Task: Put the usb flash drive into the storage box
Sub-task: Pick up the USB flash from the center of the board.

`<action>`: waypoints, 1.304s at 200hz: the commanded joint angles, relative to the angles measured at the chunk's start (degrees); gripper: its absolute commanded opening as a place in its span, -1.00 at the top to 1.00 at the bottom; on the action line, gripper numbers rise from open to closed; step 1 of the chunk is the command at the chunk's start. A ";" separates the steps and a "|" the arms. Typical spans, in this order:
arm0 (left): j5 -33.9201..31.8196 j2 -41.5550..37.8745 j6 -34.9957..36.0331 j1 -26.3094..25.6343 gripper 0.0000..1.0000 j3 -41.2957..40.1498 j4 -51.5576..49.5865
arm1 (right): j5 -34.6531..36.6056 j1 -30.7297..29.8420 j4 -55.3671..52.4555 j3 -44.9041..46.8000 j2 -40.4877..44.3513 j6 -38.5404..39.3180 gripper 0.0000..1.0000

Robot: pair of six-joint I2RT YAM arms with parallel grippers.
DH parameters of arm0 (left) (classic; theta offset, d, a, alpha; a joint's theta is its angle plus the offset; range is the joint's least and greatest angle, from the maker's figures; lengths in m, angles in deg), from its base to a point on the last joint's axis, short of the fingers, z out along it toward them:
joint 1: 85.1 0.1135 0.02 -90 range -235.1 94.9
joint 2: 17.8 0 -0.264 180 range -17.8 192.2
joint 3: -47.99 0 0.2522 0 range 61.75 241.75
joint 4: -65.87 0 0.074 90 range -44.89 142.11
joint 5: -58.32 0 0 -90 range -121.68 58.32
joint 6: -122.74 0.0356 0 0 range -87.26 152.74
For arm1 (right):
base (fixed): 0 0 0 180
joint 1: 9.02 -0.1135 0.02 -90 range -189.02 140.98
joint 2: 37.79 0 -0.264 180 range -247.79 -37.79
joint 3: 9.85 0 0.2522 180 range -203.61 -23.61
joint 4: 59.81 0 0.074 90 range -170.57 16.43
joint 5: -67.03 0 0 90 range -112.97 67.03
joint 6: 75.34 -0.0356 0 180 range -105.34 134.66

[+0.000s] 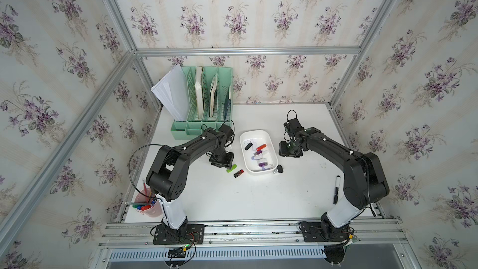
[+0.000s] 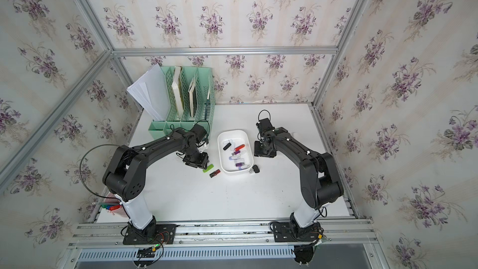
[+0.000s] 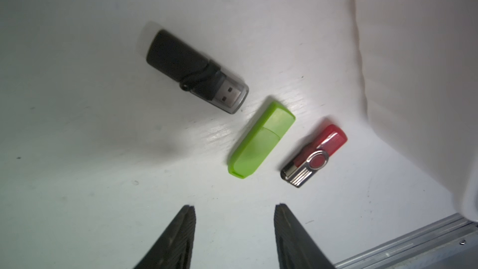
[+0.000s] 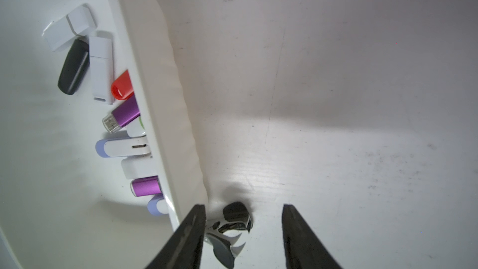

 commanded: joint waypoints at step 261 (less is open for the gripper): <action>-5.89 1.29 5.62 -5.22 0.02 -4.90 13.71 | 1.73 0.13 -1.67 2.33 1.79 -0.63 -0.08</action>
